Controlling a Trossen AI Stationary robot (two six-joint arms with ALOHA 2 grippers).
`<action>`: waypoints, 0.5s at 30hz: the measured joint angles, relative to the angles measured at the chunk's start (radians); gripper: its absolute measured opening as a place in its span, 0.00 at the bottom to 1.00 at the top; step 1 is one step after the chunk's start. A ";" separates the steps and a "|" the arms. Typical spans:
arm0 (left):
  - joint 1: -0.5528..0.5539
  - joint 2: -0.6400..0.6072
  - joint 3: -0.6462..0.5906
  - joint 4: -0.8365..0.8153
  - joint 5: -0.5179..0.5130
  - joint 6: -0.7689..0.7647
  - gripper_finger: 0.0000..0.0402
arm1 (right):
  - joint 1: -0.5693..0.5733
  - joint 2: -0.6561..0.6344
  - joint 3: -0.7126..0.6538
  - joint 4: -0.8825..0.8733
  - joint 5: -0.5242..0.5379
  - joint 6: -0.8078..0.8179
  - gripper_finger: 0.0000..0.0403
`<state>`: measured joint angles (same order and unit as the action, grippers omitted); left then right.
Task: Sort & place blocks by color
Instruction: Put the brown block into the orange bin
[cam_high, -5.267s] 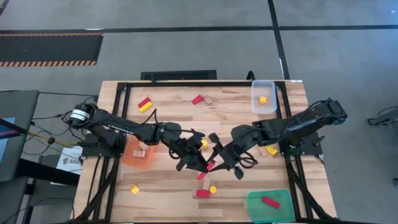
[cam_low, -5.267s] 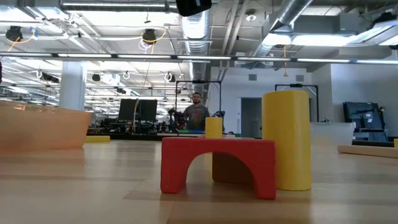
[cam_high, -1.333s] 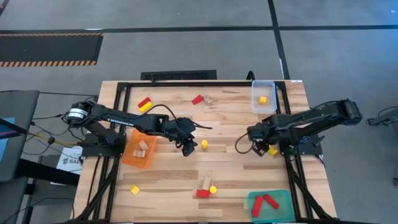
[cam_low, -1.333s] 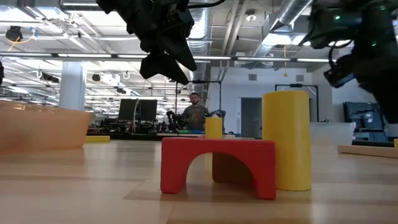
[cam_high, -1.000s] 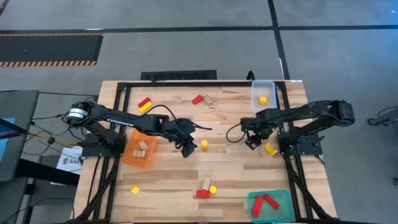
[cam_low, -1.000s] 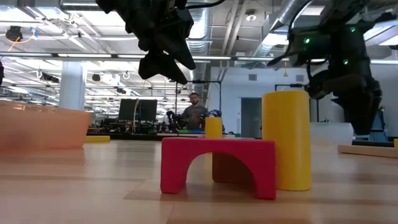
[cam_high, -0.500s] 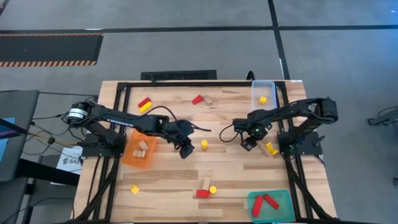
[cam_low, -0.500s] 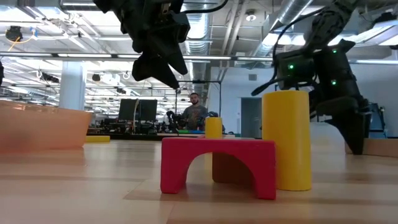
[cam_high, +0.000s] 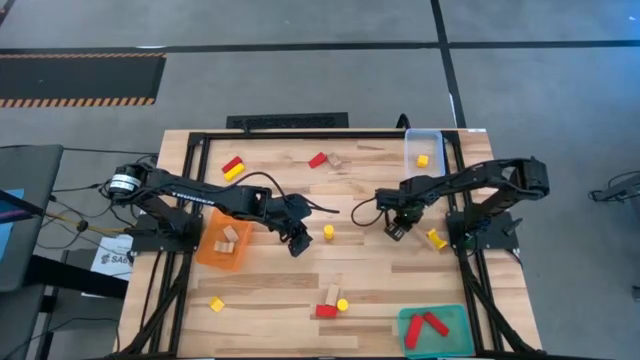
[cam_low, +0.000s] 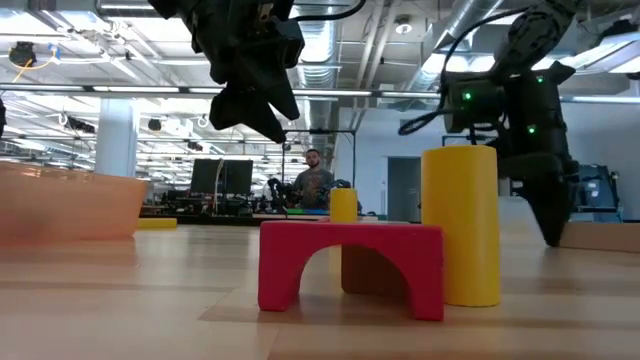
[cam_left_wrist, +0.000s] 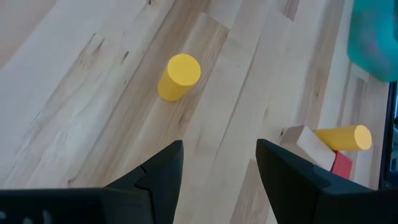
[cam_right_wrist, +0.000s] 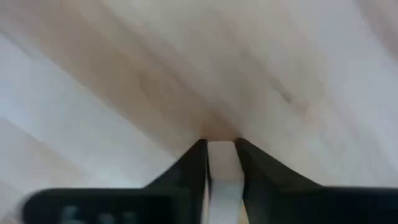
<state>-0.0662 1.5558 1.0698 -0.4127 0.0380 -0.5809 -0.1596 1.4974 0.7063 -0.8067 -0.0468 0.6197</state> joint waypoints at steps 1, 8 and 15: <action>0.000 0.000 0.000 0.000 0.000 -0.004 0.47 | -0.001 -0.011 0.000 0.004 0.000 0.000 0.18; -0.014 -0.028 0.000 0.000 -0.079 -0.085 0.47 | 0.035 -0.123 0.016 0.049 -0.017 0.034 0.11; -0.129 -0.203 -0.005 0.045 -0.396 -0.106 0.47 | 0.076 -0.262 0.130 0.078 -0.005 0.054 0.11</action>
<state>-0.1951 1.3528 1.0645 -0.3677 -0.3582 -0.6871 -0.0834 1.2354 0.8359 -0.7289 -0.0521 0.6737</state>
